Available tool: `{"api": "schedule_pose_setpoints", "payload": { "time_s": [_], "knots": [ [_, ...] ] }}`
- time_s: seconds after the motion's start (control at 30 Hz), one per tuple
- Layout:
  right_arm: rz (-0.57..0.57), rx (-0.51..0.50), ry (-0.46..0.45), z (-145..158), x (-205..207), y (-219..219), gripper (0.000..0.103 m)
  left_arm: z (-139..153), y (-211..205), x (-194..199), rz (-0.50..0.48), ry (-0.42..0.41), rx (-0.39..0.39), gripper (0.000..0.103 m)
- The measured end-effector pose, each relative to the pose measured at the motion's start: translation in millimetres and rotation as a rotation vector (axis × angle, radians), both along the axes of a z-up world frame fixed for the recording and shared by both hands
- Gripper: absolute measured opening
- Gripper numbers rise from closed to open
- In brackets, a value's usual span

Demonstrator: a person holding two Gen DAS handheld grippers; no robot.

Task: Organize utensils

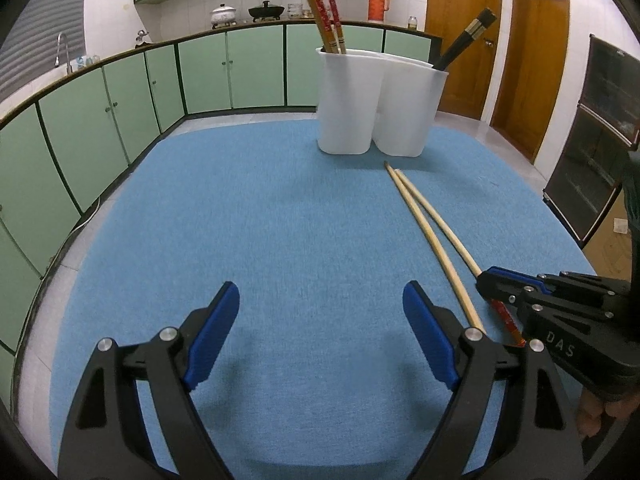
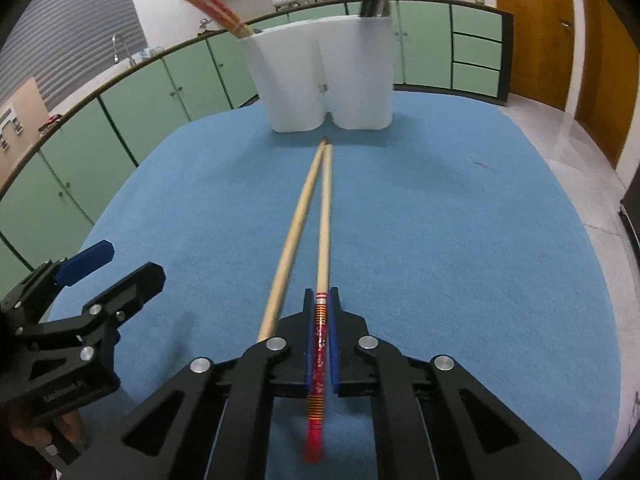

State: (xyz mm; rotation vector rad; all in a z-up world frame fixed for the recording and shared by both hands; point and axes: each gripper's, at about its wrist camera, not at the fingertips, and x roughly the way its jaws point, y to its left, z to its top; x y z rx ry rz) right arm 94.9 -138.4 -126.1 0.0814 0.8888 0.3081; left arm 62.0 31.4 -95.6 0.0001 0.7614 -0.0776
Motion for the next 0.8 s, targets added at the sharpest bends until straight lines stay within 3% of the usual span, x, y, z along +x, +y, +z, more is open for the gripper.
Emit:
{"api": "schedule_pose_setpoints", "payload": {
  "time_s": [0.4, 0.6, 0.7, 0.8],
  "knots": [
    [-0.151, 0.061, -0.009, 5.9, -6.3, -66.5, 0.006, -3.6, -53.7, 14.4, -0.112, 0.024, -0.036, 0.08],
    [-0.156, 0.08, -0.021, 8.4, -4.3, -71.6, 0.006, -14.7, -70.1, 28.9, -0.135, 0.087, -0.046, 0.063],
    [-0.156, 0.086, -0.022, 8.3, -2.4, -71.5, 0.006, -21.5, -74.8, 35.7, -0.145, 0.128, -0.05, 0.046],
    [-0.155, 0.087, -0.023, 8.6, -2.7, -71.3, 0.006, -24.2, -79.3, 37.5, -0.15, 0.142, -0.04, 0.042]
  ]
}}
